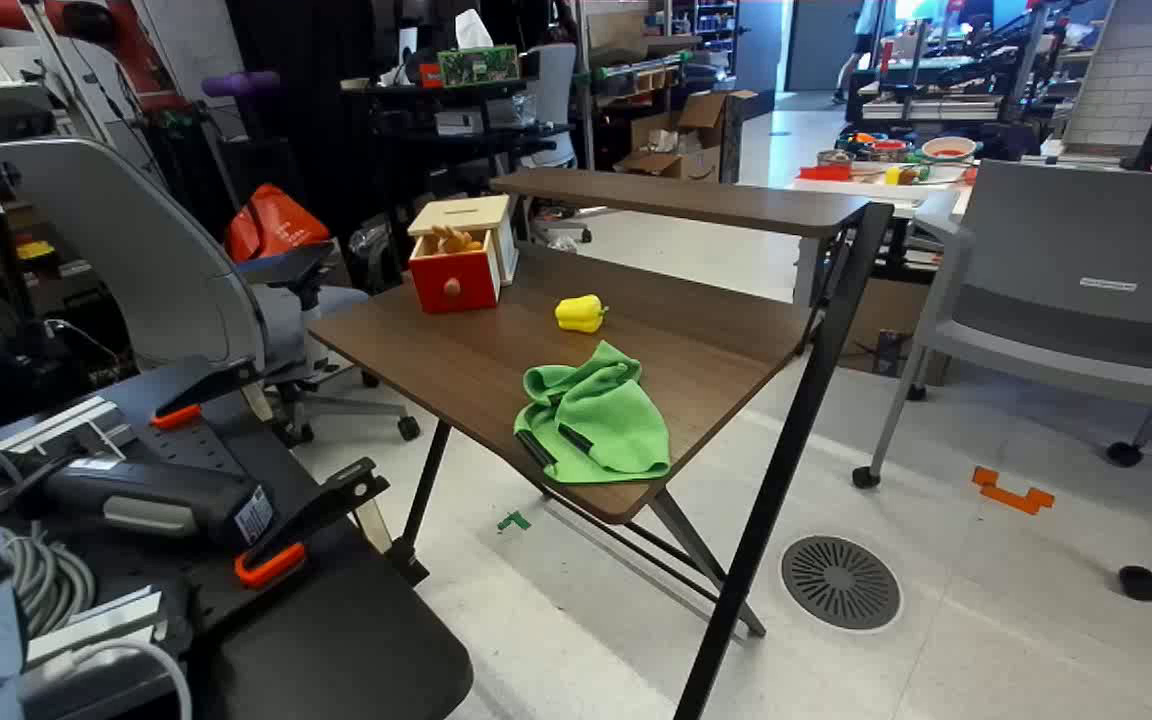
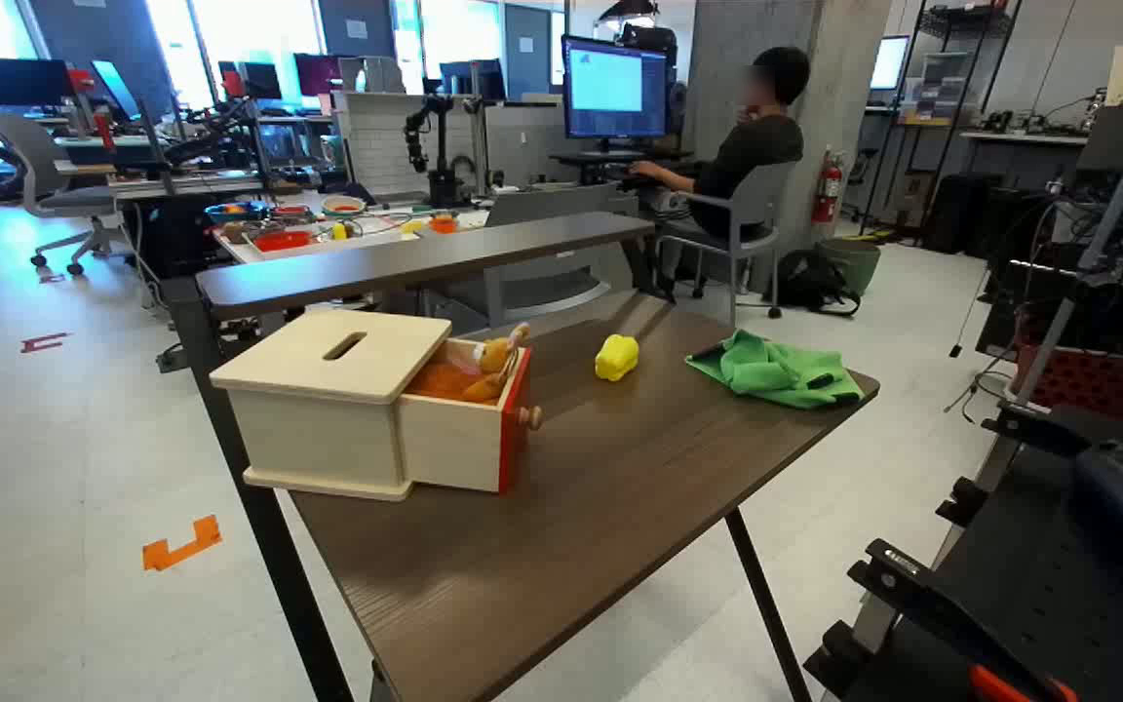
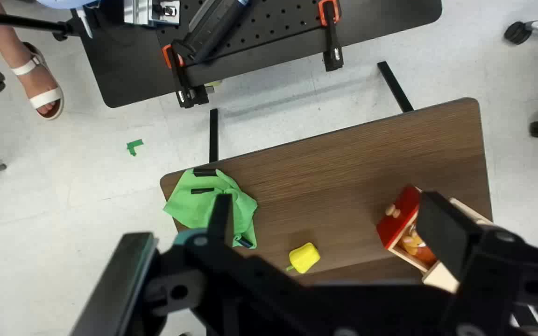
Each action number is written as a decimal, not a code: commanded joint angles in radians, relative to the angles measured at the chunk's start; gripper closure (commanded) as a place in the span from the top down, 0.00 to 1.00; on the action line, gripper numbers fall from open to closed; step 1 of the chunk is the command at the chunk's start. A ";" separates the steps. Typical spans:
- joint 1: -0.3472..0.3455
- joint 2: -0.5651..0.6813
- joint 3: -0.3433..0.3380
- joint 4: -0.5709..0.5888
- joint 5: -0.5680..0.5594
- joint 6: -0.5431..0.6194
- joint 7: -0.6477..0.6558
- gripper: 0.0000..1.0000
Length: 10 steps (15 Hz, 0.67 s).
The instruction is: Move the green cloth to the left
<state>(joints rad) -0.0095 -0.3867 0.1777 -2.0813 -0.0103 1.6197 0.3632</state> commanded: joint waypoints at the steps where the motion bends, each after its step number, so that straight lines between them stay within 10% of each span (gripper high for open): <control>1: 0.015 0.002 -0.013 0.003 -0.005 -0.002 0.004 1.00; 10: 0.000 0.031 -0.015 0.014 0.009 0.031 0.065 1.00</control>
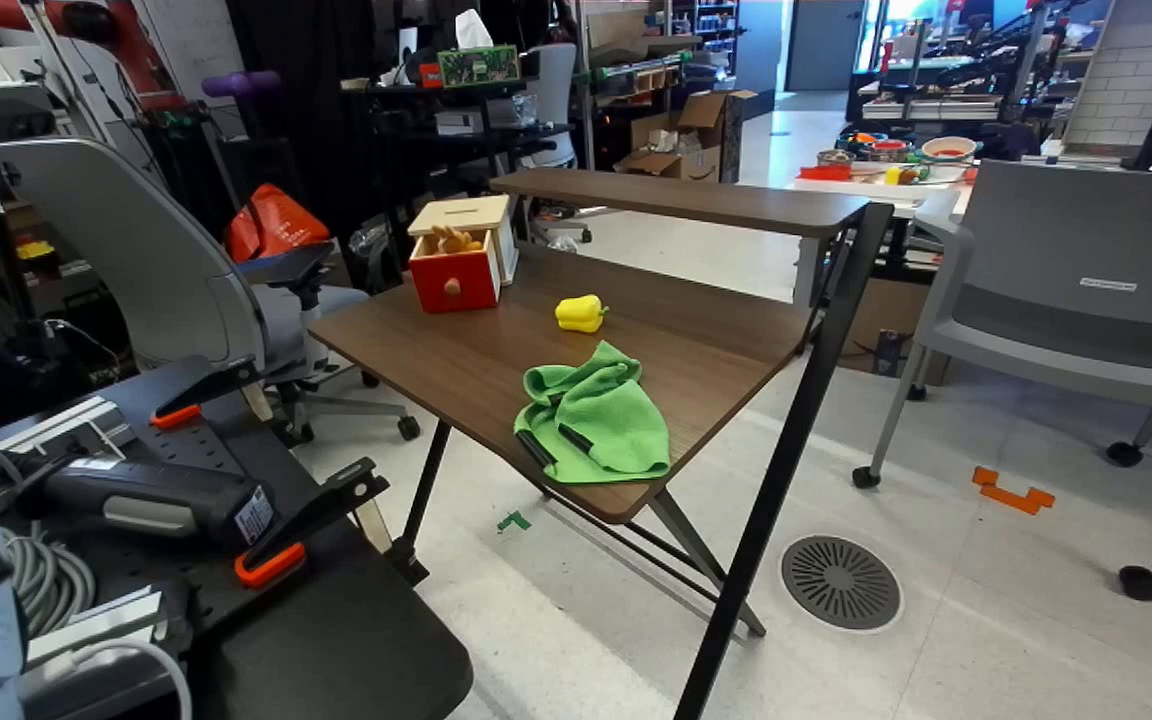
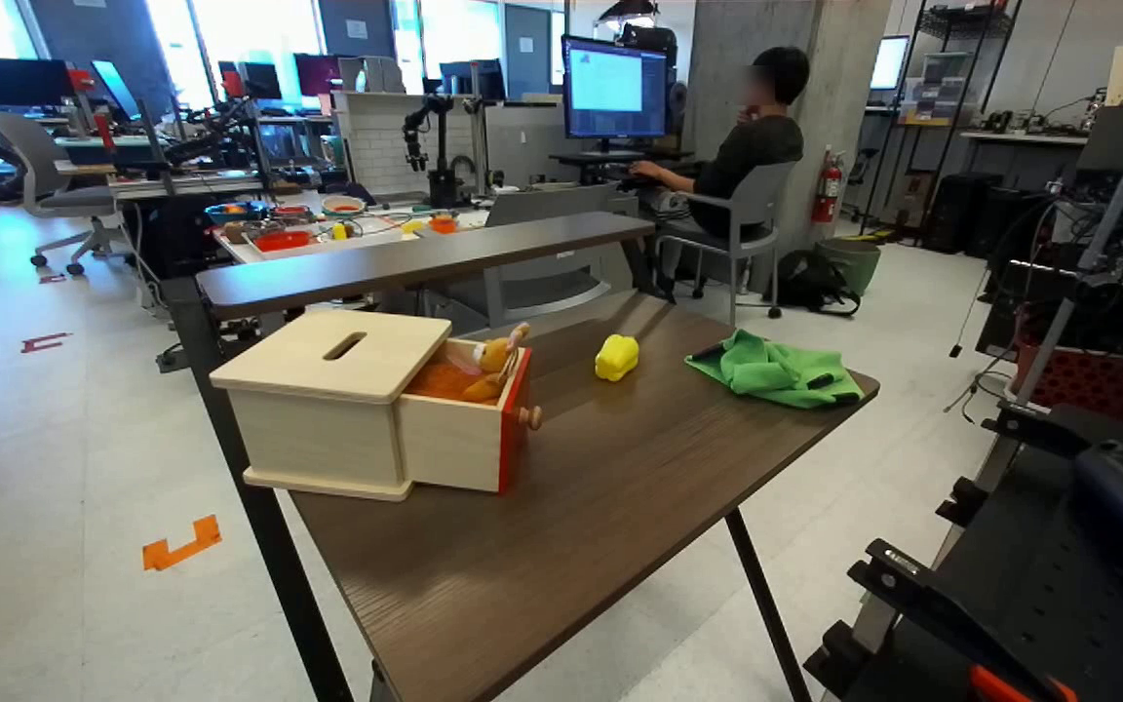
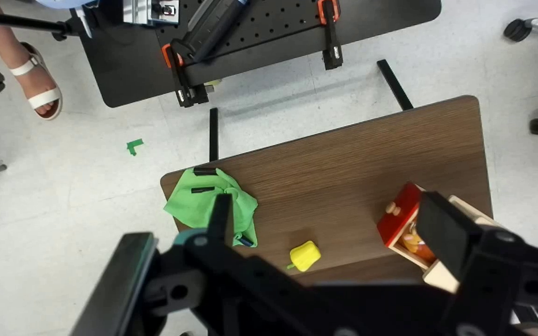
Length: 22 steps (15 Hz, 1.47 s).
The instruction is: Move the green cloth to the left
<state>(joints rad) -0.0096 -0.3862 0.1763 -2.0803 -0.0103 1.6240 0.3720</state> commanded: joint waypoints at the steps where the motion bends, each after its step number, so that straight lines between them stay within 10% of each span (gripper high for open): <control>1: -0.007 0.047 -0.019 0.013 0.013 0.055 0.088 1.00; 11: -0.058 0.360 -0.104 -0.061 -0.043 0.619 0.522 1.00; 22: -0.050 0.670 -0.308 -0.154 -0.078 0.998 0.566 1.00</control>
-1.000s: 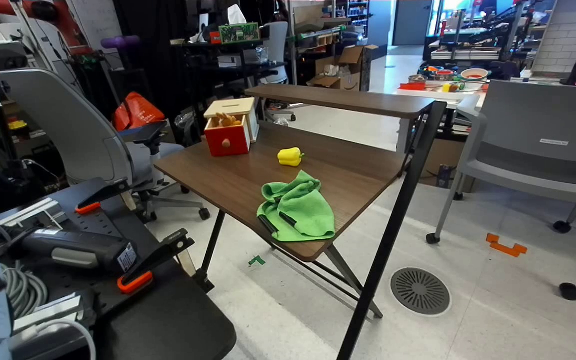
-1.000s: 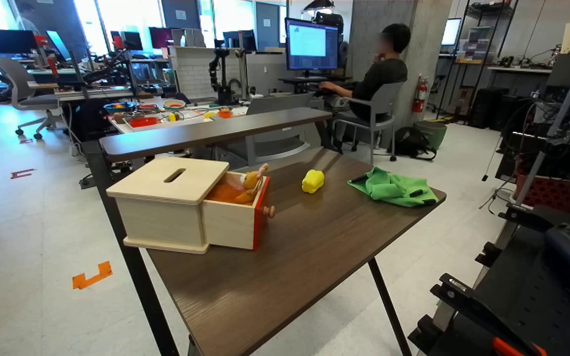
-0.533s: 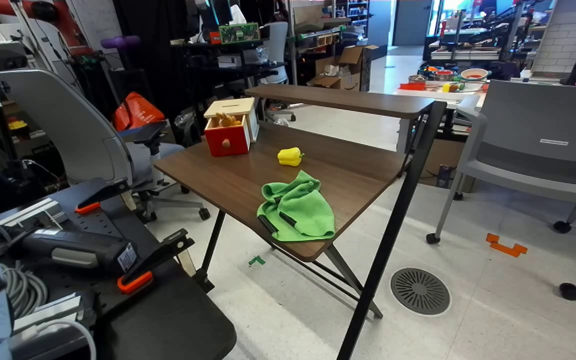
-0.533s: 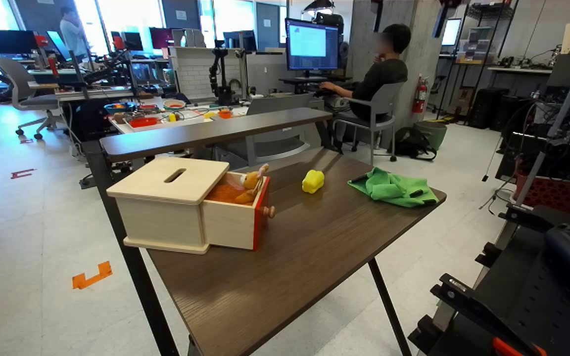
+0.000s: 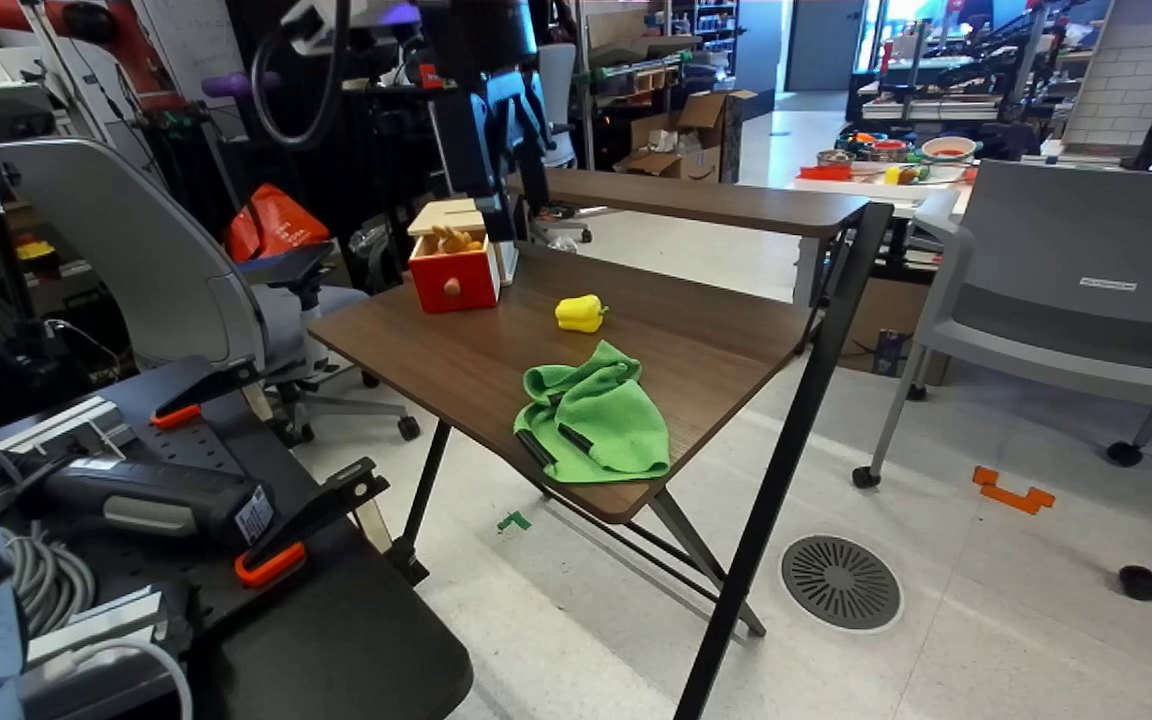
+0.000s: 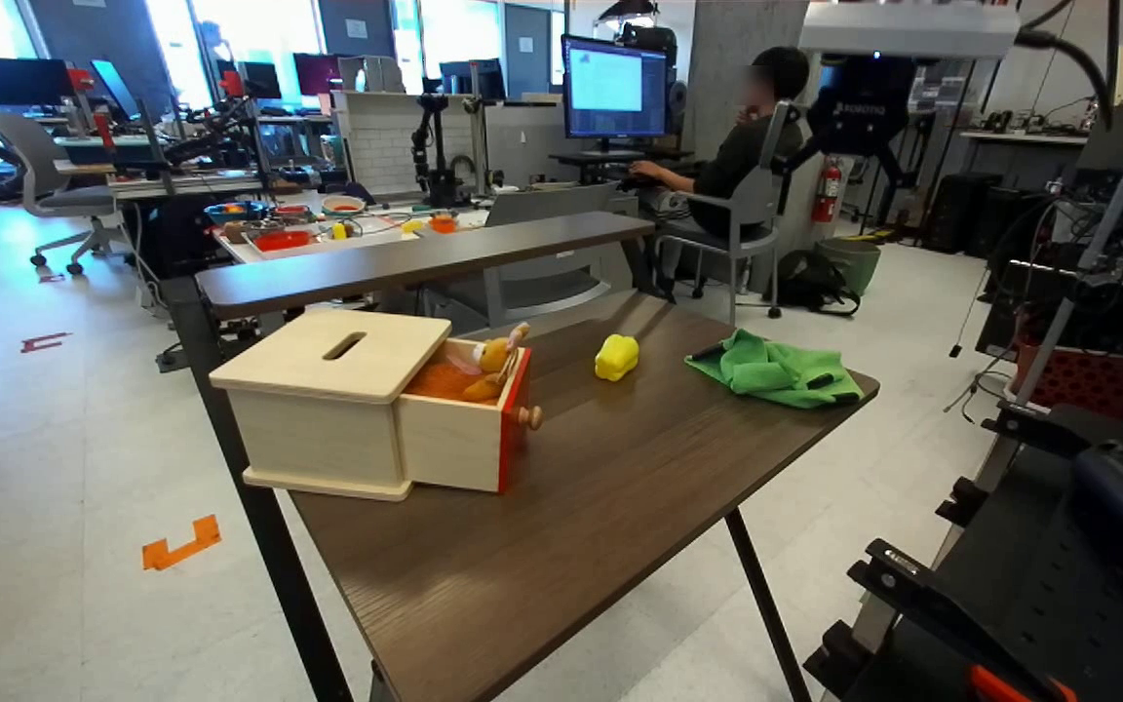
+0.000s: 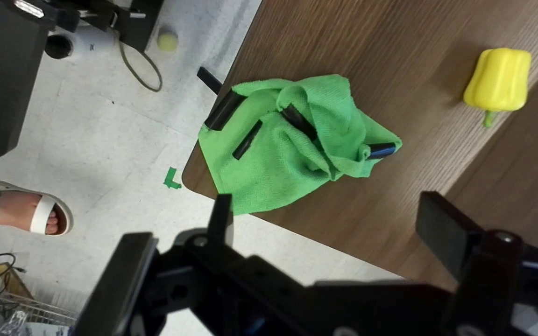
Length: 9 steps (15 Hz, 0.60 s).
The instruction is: Move the green cloth to the left
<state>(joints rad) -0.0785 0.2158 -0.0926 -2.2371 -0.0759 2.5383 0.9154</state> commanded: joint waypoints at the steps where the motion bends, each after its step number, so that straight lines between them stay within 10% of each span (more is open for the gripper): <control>1: 0.024 0.100 -0.053 0.010 -0.010 0.106 0.025 1.00; 9: 0.070 0.348 -0.161 0.087 0.041 0.301 0.036 1.00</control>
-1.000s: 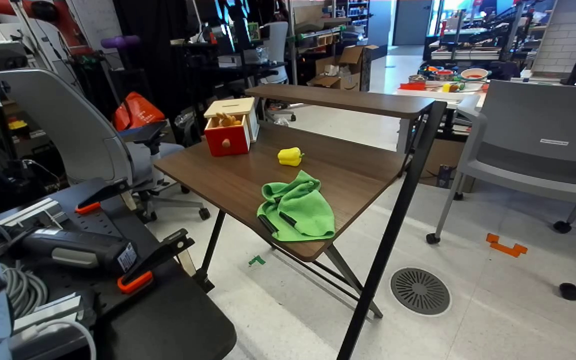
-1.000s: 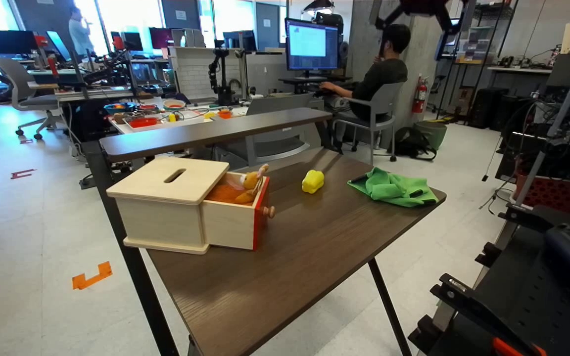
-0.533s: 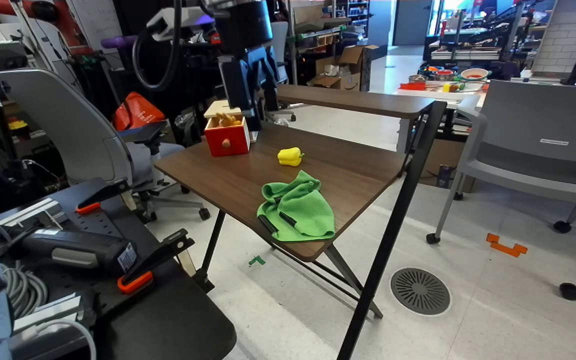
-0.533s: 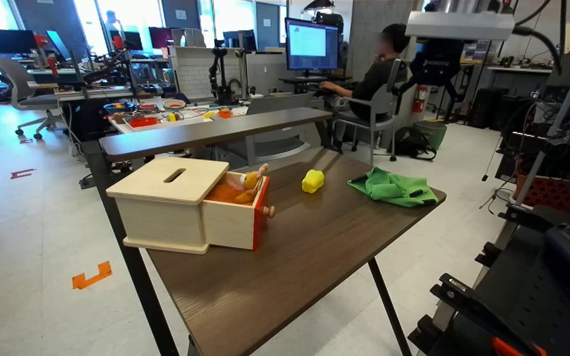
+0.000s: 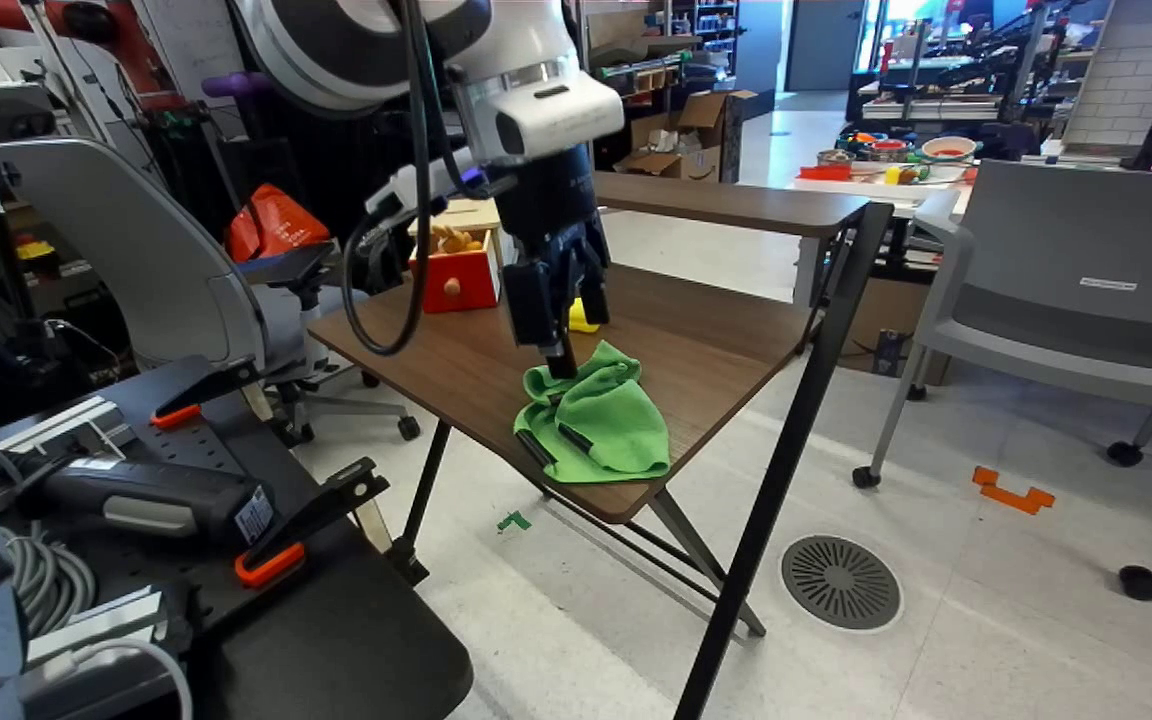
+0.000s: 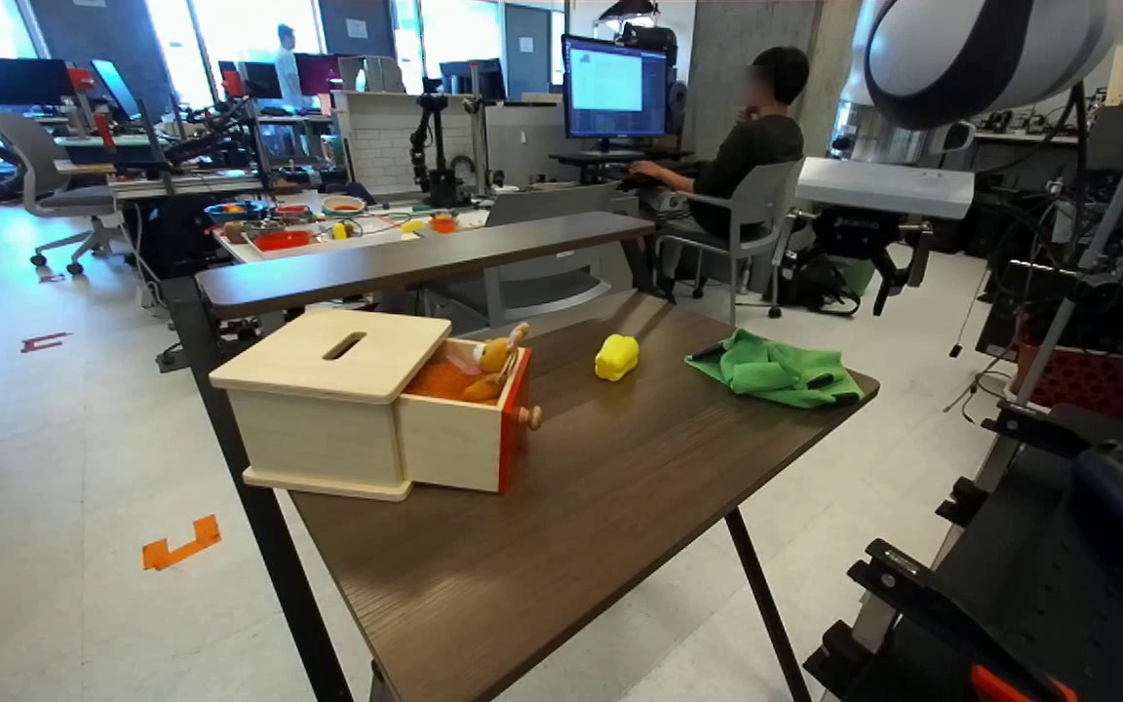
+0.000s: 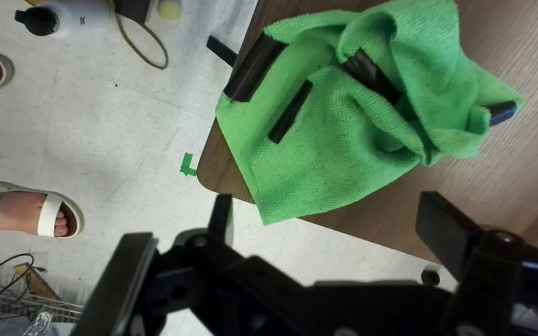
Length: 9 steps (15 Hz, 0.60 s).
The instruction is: Move the green cloth to the left
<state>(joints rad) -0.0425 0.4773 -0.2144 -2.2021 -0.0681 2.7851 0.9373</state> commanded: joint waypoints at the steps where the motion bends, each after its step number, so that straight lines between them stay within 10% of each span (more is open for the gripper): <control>1: 0.043 0.109 -0.048 0.060 0.044 0.069 0.017 1.00; 9: 0.079 0.224 -0.030 0.114 0.137 0.100 -0.016 1.00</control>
<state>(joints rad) 0.0153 0.6700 -0.2417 -2.1126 0.0227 2.8656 0.9400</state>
